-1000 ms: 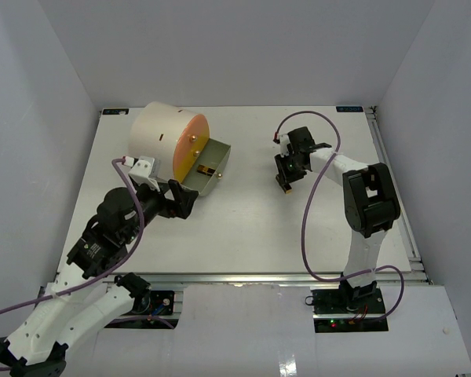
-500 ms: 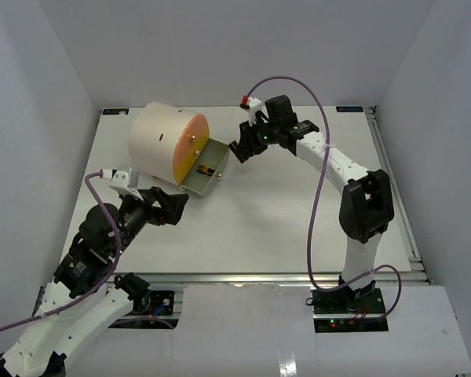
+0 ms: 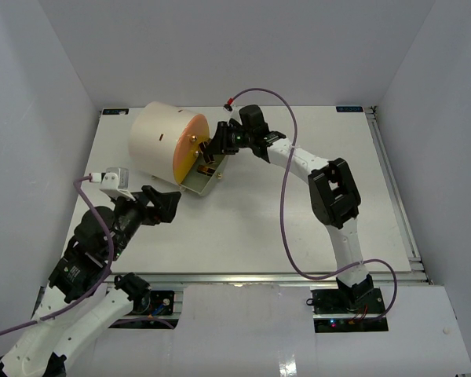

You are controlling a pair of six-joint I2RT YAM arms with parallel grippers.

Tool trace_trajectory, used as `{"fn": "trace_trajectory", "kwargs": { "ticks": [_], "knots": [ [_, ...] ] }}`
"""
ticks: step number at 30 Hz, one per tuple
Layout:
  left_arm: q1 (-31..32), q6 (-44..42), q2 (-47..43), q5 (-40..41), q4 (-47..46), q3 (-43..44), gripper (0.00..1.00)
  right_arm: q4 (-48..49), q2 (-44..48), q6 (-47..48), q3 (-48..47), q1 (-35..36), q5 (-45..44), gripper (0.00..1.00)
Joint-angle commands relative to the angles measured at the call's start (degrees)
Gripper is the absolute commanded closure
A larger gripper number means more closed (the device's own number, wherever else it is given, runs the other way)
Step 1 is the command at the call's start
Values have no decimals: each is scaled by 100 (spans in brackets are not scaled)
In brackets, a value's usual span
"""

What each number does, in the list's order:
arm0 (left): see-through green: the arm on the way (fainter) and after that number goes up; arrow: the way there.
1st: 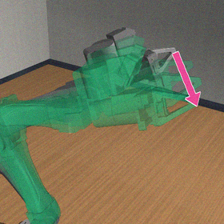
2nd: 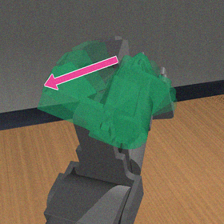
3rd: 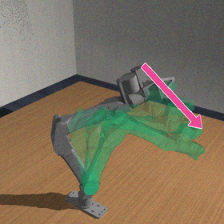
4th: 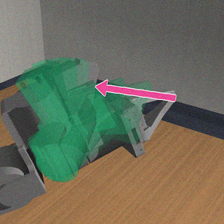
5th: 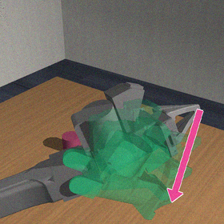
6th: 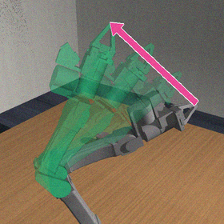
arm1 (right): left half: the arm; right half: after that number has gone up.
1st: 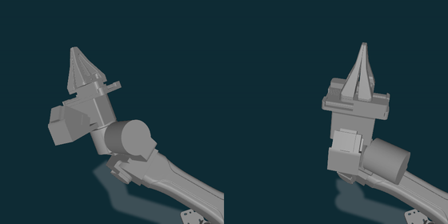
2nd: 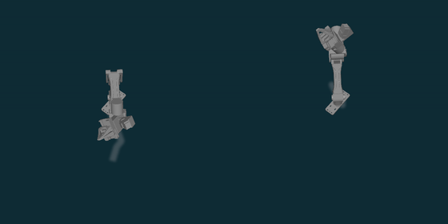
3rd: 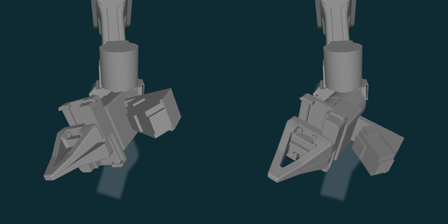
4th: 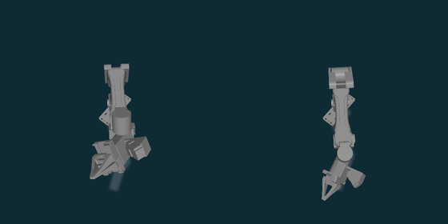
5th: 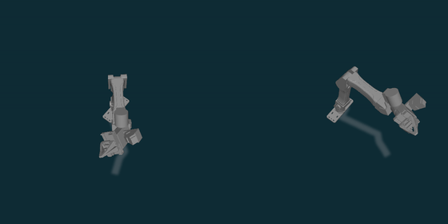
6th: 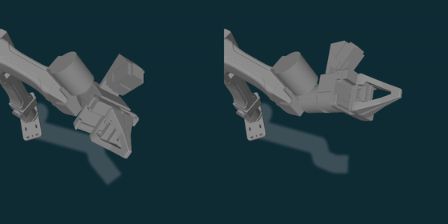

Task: Organize the makeup

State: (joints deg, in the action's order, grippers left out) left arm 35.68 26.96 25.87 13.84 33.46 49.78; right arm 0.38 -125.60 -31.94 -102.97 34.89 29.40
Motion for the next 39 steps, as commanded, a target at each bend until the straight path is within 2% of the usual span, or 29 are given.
{"fn": "trace_trajectory", "kwargs": {
  "ticks": [1, 6, 9, 13, 17, 21, 24, 26, 28, 29, 32, 39],
  "knots": [
    [-35, 82, -17, 252, 35, 123, 2, 611, 157, -292, 66, -1, -152, 63],
    [-42, 11, 124, 220, -67, 78, 2, 655, 180, -143, 176, 0, -148, 43],
    [-35, -71, 266, 272, -156, 104, 2, 629, 240, 52, 224, -1, -190, 34],
    [-35, -303, 705, 405, -165, 351, 2, 536, 425, 398, 240, -9, -142, 35],
    [-41, -629, 1344, 531, -143, 781, 2, 289, 862, 1430, 413, -31, 120, 36],
    [-44, -1054, 2185, 713, -259, 1271, 2, 261, 1592, 2418, 1024, -79, 329, 38],
    [-294, -1385, 2760, 581, -448, 1793, 2, 275, 2021, 3020, 1682, -108, 168, 48],
    [-870, -1459, 3305, -115, -563, 2181, 2, 294, 2284, 3137, 2005, -144, 86, 69],
    [-1504, -1474, 3780, -908, -577, 2515, 3, 322, 2459, 3158, 2304, -193, -73, 85],
    [-1746, -1465, 3976, -1214, -569, 2641, 5, 314, 2513, 3159, 2412, -211, -136, 90],
    [-2500, -1448, 4556, -1904, -648, 2998, 10, 314, 2672, 3286, 2783, -252, -455, 92],
    [-3585, -1476, 5546, -2251, -1012, 3385, 12, 214, 2505, 2962, 3123, -264, -1055, 92]
  ]
}}
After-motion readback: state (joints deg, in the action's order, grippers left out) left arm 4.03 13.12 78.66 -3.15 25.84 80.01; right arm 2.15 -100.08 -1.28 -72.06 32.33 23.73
